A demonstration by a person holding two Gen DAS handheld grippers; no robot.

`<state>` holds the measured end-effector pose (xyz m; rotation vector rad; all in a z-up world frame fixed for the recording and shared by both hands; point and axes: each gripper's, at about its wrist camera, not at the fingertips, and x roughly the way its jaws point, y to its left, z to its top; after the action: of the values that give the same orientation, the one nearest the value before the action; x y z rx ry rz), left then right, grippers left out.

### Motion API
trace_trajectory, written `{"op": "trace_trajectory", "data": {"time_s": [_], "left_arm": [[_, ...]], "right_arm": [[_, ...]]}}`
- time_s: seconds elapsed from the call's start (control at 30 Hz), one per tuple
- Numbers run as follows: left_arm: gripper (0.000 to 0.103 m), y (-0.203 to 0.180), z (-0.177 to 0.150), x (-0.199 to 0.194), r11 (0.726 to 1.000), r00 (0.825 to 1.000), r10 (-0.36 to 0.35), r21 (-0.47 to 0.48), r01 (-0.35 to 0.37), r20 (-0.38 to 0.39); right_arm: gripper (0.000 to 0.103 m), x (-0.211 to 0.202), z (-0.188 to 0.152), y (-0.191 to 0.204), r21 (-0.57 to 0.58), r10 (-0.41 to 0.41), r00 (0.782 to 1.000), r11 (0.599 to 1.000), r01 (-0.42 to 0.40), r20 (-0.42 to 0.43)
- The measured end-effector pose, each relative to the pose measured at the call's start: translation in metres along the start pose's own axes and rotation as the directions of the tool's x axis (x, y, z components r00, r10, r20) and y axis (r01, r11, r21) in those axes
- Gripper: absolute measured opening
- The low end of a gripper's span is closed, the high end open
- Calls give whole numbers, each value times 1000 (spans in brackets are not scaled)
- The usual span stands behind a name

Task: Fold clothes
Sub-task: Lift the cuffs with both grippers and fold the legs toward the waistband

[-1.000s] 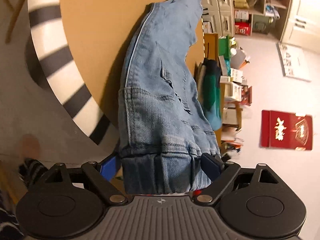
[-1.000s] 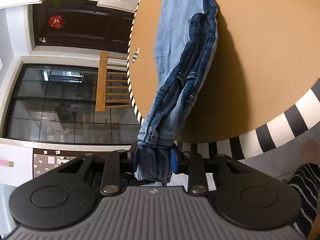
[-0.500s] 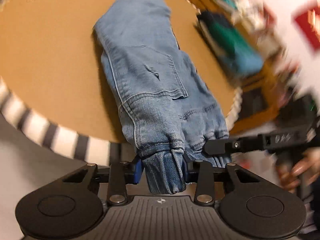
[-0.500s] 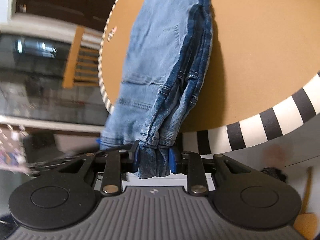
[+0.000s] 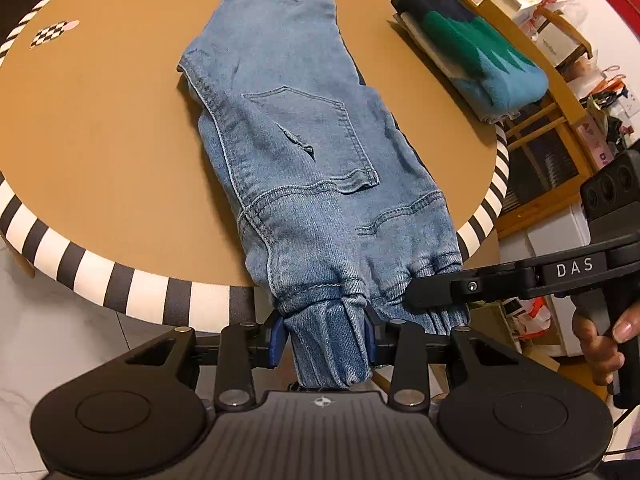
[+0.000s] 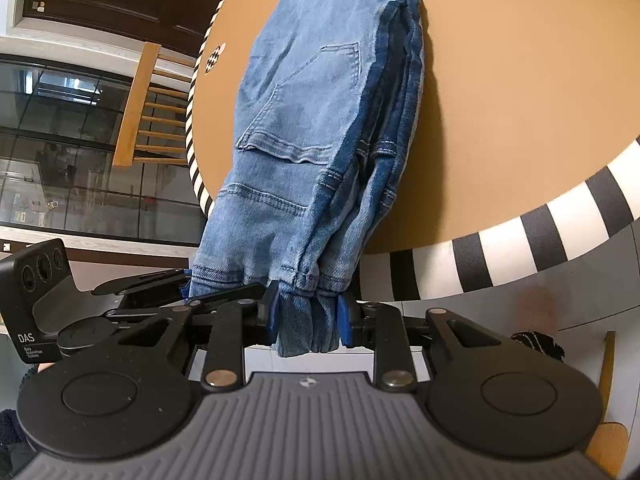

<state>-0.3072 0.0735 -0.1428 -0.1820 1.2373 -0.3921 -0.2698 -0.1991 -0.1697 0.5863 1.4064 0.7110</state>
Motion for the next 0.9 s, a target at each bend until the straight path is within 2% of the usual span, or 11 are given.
{"op": "trace_trajectory", "data": {"time_s": [0.47,0.8,0.9], "left_arm": [[39,12,-8,-18,999,999,-35,27,35,-10],[40,23,-41,-55,992,992,-123,-24,122,-35],[40,23,-55,-67,992,991,-124,-15,123,-53]], "right_arm": [[28,-4,-23,11,15,10,999,1000,-10,40],[28,-19,-67,23,84,65,995,994,-72,78],[28,-19,-84,28,98,78,995,992,-85,68]]}}
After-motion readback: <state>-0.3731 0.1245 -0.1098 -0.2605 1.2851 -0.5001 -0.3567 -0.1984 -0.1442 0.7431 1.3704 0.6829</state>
